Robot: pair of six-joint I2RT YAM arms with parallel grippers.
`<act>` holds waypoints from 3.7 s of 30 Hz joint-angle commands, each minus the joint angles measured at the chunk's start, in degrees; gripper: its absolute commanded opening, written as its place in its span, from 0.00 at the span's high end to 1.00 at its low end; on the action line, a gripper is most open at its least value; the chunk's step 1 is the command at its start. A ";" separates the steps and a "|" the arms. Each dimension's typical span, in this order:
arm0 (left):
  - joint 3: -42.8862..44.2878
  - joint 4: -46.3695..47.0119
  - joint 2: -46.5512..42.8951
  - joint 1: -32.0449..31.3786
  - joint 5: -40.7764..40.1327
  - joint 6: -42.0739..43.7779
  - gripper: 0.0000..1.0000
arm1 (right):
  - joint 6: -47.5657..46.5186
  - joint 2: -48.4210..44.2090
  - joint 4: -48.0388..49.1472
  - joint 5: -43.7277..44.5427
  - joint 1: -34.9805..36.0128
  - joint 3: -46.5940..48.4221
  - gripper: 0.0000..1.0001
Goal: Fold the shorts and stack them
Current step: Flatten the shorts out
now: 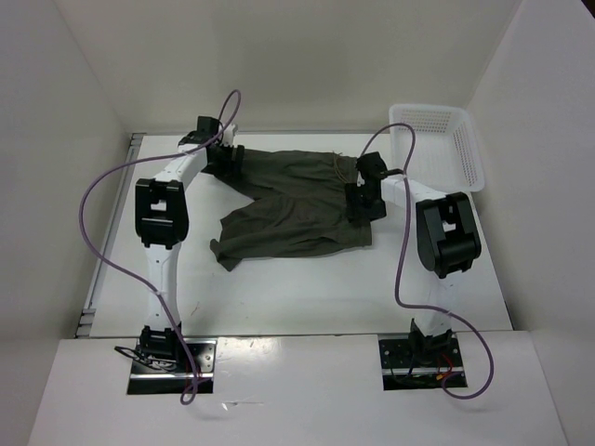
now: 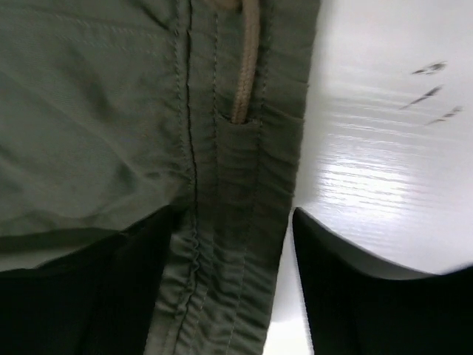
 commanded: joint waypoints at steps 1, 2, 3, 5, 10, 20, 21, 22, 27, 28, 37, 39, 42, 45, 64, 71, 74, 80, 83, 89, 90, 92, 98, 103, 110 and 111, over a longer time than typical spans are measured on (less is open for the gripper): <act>6.76 2.90 2.42 0.23 2.19 0.21 0.12 | 0.67 1.58 1.28 -1.77 0.55 -0.71 0.35; 8.08 2.90 3.47 0.23 2.81 0.21 0.14 | 0.67 1.58 1.28 -1.77 0.55 -0.19 0.38; 9.40 2.90 4.09 0.23 2.81 0.21 0.17 | 0.67 2.11 1.89 -1.24 0.55 -0.19 0.42; 13.87 1.51 6.19 0.23 4.30 0.21 0.31 | 0.67 2.11 1.90 -1.24 0.55 -0.19 0.51; 22.31 -4.03 10.24 0.23 7.91 0.21 0.68 | 0.15 2.11 1.90 -1.85 0.55 -0.19 0.66; 50.95 -10.26 25.61 -0.30 7.39 0.21 0.66 | -0.90 2.11 1.90 -2.38 0.55 -0.19 0.79; 54.11 -10.89 29.02 -0.30 6.69 0.21 0.59 | -1.69 2.11 1.90 -1.86 0.55 0.34 0.77; 56.58 -10.89 30.10 -0.30 6.68 0.21 0.49 | -1.70 2.11 1.90 -1.85 0.55 0.34 0.75; 60.03 -13.88 28.72 -0.83 7.30 0.21 0.00 | -2.23 0.26 1.90 -2.38 0.55 -1.50 0.69; 60.56 -13.88 28.01 -0.83 7.30 0.21 0.00 | -2.75 -0.34 1.90 -2.90 1.07 -2.03 0.69; 60.31 -16.86 19.30 4.96 4.39 0.21 0.04 | -3.28 -1.49 1.90 -4.05 1.08 -2.65 0.69; 58.72 -19.06 20.08 5.67 6.68 0.21 0.20 | -3.81 -1.49 1.90 -4.66 1.08 -2.65 0.69; 59.24 -23.80 22.72 5.68 10.10 0.21 0.34 | -3.81 -1.49 1.90 -4.67 1.08 -2.65 0.69; 61.96 -25.75 25.62 5.68 12.39 0.21 0.51 | -3.81 -1.49 1.37 -4.67 1.08 -2.65 0.69; 64.78 -33.75 33.10 4.54 10.64 0.21 0.54 | -4.34 -2.02 0.84 -4.14 1.08 -2.65 0.69; 64.78 -35.42 34.76 4.01 7.03 0.21 0.57 | -4.86 -2.02 0.84 -4.14 1.08 -2.65 0.65; 64.78 -36.47 33.28 4.01 8.78 0.21 0.59 | -5.91 -2.55 0.84 -3.62 1.08 -2.12 0.57; 63.56 -42.61 17.85 5.23 16.42 0.21 0.30 | -8.99 -9.92 -1.61 -0.81 1.08 -1.59 0.36; 45.34 -43.94 4.60 5.24 20.03 0.21 0.25 | -9.70 -13.97 -5.03 -2.72 1.08 -2.55 0.30; -16.99 -26.03 -22.18 0.59 11.00 0.21 0.22 | -9.17 -16.52 -8.12 -11.33 0.46 -9.40 0.25; -21.83 -23.40 -22.19 0.58 10.47 0.21 0.22 | -8.56 -16.52 -8.12 -12.30 0.46 -9.94 0.25; -23.11 -21.01 -22.19 0.58 10.46 0.21 0.21 | -7.33 -17.04 -8.12 -13.02 0.46 -11.60 0.23; -27.76 -11.00 -20.96 -1.87 8.89 0.21 0.20 | -5.05 -15.74 -7.51 -13.81 -0.07 -12.23 0.23; -28.30 -3.87 -18.50 -1.79 5.10 0.21 0.20 | -3.55 -14.06 -6.19 -14.42 -0.07 -12.75 0.23; -27.77 -3.86 -19.02 0.41 7.64 0.21 0.22 | -3.02 -11.70 -3.64 -15.04 -0.07 -12.75 0.31; -28.38 -3.86 -19.02 0.41 7.65 0.21 0.25 | -3.02 -11.69 -2.86 -15.04 -0.07 -12.75 0.34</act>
